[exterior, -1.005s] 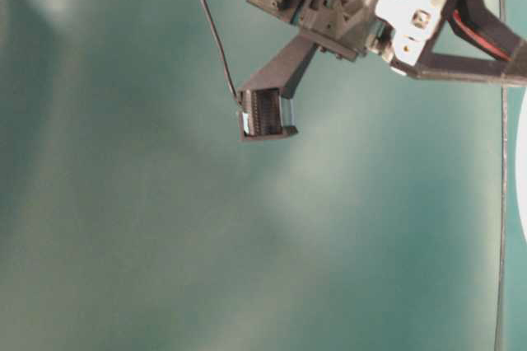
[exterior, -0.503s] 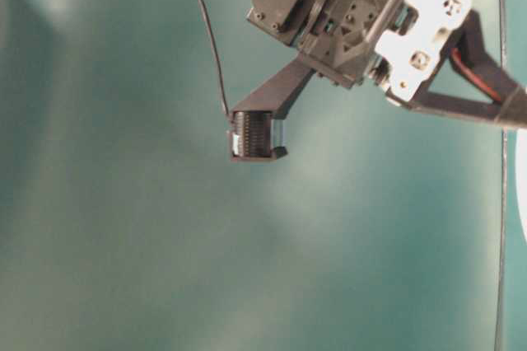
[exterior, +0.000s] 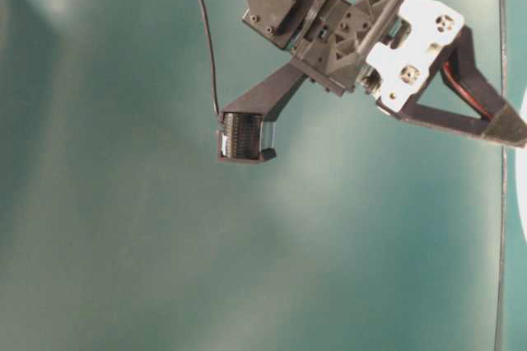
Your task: Scoop the yellow hexagonal prism block from the bowl with a spoon using the right arm.
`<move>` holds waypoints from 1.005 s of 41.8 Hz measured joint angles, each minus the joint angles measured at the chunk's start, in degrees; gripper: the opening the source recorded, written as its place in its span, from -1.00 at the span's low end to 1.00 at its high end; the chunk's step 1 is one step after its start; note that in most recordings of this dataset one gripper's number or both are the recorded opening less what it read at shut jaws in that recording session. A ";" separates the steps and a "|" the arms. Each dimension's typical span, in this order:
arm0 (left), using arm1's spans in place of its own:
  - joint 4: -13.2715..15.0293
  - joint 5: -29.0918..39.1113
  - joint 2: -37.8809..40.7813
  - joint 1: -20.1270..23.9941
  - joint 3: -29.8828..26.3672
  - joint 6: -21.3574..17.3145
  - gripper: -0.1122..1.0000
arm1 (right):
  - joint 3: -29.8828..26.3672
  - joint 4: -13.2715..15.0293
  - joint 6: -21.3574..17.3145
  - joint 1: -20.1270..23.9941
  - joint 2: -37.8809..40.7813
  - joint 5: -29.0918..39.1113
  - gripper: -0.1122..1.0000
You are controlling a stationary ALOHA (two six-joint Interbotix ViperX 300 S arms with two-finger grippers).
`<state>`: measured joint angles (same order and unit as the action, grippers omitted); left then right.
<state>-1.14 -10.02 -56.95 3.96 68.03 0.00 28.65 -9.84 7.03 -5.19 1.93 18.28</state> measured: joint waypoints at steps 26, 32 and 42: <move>0.00 0.09 0.00 0.00 0.00 0.09 -0.80 | 0.00 0.70 0.09 0.00 0.00 -2.72 -0.38; 0.00 -0.18 0.00 0.00 0.00 0.09 -0.80 | 0.00 1.14 0.09 0.09 0.00 -3.16 -0.38; 0.09 -0.79 0.00 0.00 0.00 0.09 -0.80 | 0.00 1.76 0.09 0.00 0.00 -3.34 -0.38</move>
<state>-1.05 -10.81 -56.95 3.96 68.03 0.09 28.65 -8.09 7.12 -5.19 1.93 14.94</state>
